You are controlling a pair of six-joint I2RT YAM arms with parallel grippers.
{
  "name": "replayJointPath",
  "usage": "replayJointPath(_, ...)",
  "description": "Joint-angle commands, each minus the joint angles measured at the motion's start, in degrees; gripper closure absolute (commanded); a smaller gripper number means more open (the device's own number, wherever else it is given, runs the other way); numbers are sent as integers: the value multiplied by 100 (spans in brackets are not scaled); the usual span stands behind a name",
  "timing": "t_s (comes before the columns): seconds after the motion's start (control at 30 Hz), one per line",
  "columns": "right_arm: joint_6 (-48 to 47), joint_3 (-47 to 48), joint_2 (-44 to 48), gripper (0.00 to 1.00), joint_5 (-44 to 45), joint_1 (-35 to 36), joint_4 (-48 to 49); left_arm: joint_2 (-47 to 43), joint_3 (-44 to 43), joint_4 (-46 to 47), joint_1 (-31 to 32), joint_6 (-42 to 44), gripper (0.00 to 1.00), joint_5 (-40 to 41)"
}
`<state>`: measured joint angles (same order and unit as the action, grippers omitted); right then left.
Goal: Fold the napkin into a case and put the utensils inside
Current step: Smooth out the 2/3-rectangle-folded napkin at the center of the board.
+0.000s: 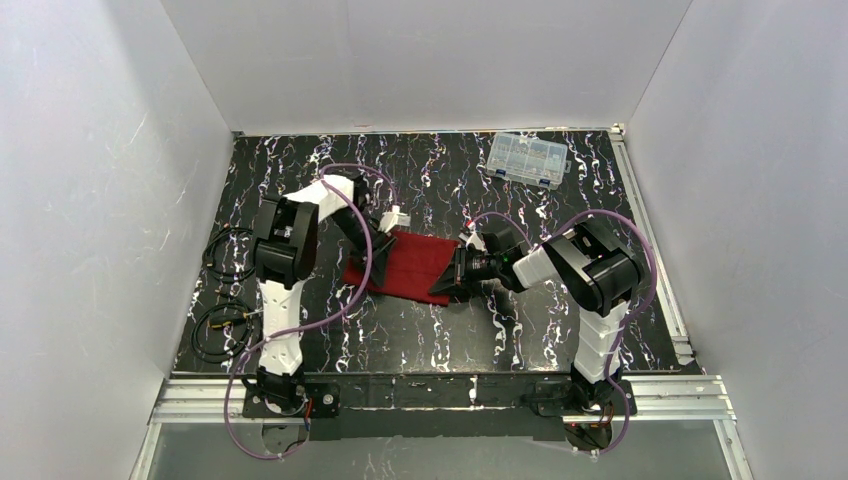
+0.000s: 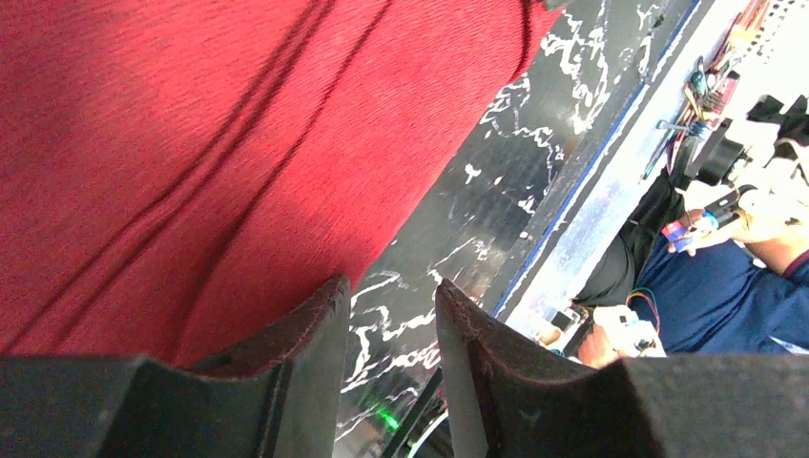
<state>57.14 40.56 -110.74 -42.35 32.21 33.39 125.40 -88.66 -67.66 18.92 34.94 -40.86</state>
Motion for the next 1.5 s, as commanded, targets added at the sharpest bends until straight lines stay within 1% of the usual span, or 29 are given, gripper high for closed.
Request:
replayJointPath(0.0,-189,-203,-233,84,522,-87,-237,166,-301,-504,-318,400,63,176)
replayJointPath(0.13,-186,-224,-192,84,509,-91,-228,286,-353,-713,-531,512,64,237)
replayJointPath(0.3,-174,-280,-185,84,517,-85,-224,270,-235,-790,-776,777,65,554)
replayJointPath(0.47,-137,-305,-181,84,515,-86,-184,207,-228,-578,-1013,802,67,1083)
replayJointPath(0.67,-136,-376,-108,84,535,-87,-188,279,-393,-393,-1178,773,67,1467)
replayJointPath(0.87,-113,-444,-66,84,552,-83,-169,301,-318,-112,-1264,753,68,1802)
replayJointPath(1.03,-124,-449,-41,84,595,-85,-210,252,-483,-200,-1368,689,68,2002)
replayJointPath(1.1,-78,-441,-2,85,627,-84,-178,137,-636,-328,-1389,587,66,2016)
replayJointPath(1.2,-35,-373,158,84,700,-75,-213,-72,-1241,-874,-1399,267,63,1765)
replayJointPath(1.3,-105,-191,329,79,685,-47,-449,-301,-1771,-1289,-1395,77,57,1419)
replayJointPath(1.4,-167,-43,527,73,709,-14,-706,-383,-2238,-1679,-1408,-1,53,1083)
replayJointPath(1.47,-200,46,697,68,723,-19,-869,-440,-2282,-1804,-1408,36,52,923)
